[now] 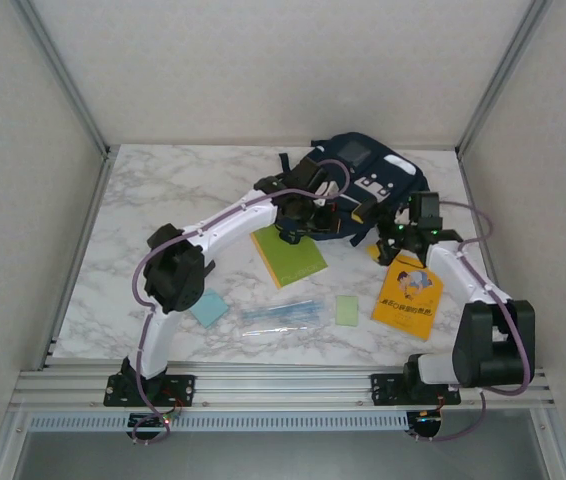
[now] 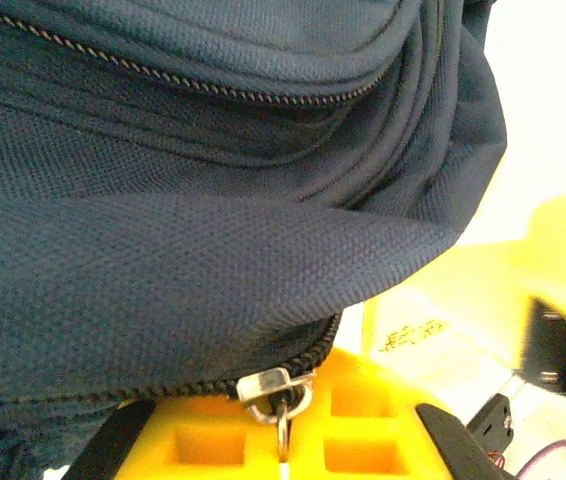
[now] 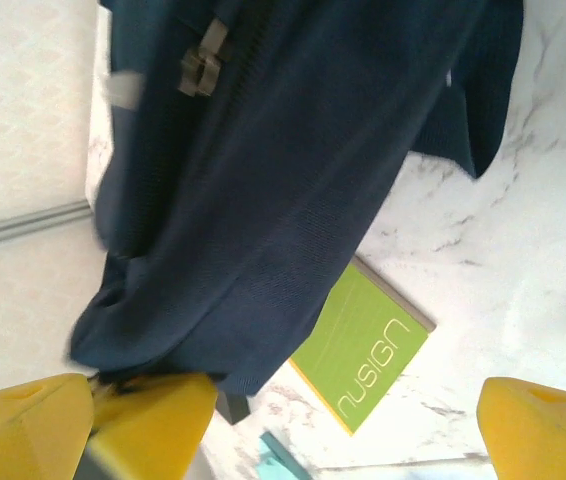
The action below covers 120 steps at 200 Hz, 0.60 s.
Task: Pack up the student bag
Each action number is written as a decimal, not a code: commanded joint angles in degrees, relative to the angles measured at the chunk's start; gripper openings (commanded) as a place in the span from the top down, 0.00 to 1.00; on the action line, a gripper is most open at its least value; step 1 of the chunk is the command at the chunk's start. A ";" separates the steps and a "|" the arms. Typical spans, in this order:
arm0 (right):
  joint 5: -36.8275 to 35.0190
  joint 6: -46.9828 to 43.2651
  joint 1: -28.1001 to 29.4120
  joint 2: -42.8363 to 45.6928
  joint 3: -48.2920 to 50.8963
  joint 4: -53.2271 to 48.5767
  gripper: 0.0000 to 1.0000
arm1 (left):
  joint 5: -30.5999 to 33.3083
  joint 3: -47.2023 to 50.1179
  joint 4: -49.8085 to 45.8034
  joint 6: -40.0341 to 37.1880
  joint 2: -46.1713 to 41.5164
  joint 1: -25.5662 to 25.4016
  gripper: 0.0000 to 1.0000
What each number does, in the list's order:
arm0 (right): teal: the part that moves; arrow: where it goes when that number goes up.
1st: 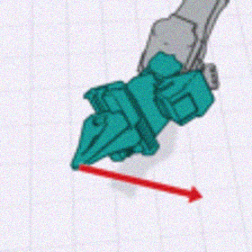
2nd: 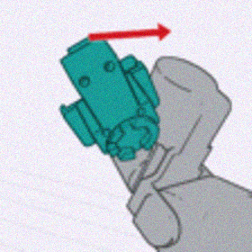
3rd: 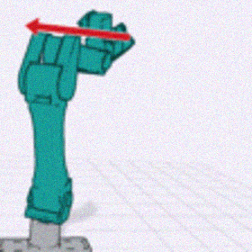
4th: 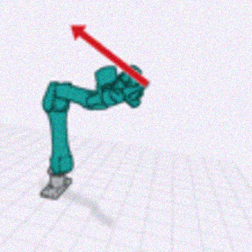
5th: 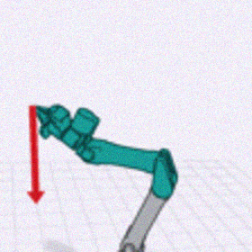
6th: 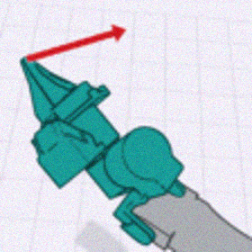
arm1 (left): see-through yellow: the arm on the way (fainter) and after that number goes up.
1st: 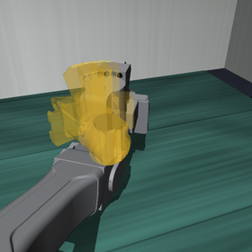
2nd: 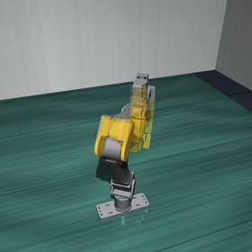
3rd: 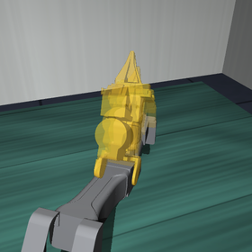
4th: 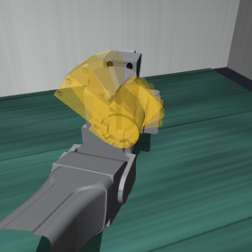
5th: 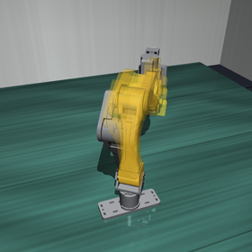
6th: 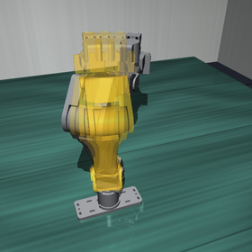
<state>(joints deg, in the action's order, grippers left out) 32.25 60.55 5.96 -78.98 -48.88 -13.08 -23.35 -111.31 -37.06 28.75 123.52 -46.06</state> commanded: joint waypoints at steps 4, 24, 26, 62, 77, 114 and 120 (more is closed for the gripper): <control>0.26 10.97 2.89 -3.59 1.24 17.26 0.01 | -3.51 2.58 3.08 1.12 -5.00 -1.61 1.00; -1.55 14.81 3.85 -8.22 3.42 24.84 0.01 | -4.28 5.72 2.91 1.22 -7.24 -2.09 1.00; -1.86 15.06 3.92 -8.63 3.57 25.69 0.02 | -4.41 5.99 2.95 1.22 -7.42 -2.14 1.00; -3.99 14.72 4.44 -14.26 3.48 29.74 0.88 | -4.12 7.90 2.44 0.43 -8.83 -2.02 1.00; -4.35 12.03 4.36 -13.37 2.88 26.67 1.00 | -3.46 7.74 0.19 -0.89 -8.39 -1.17 1.00; -8.92 1.47 4.21 -8.98 -0.33 14.11 1.00 | -1.08 10.53 -11.32 -5.08 -8.11 1.86 1.00; -9.44 0.07 4.26 -8.71 -0.93 12.63 1.00 | -0.79 11.45 -13.21 -5.74 -8.36 2.30 1.00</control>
<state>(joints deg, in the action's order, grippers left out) 28.62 69.30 10.66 -90.91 -46.70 7.16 -24.43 -102.24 -39.03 26.92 119.66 -45.93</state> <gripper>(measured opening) 0.118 0.043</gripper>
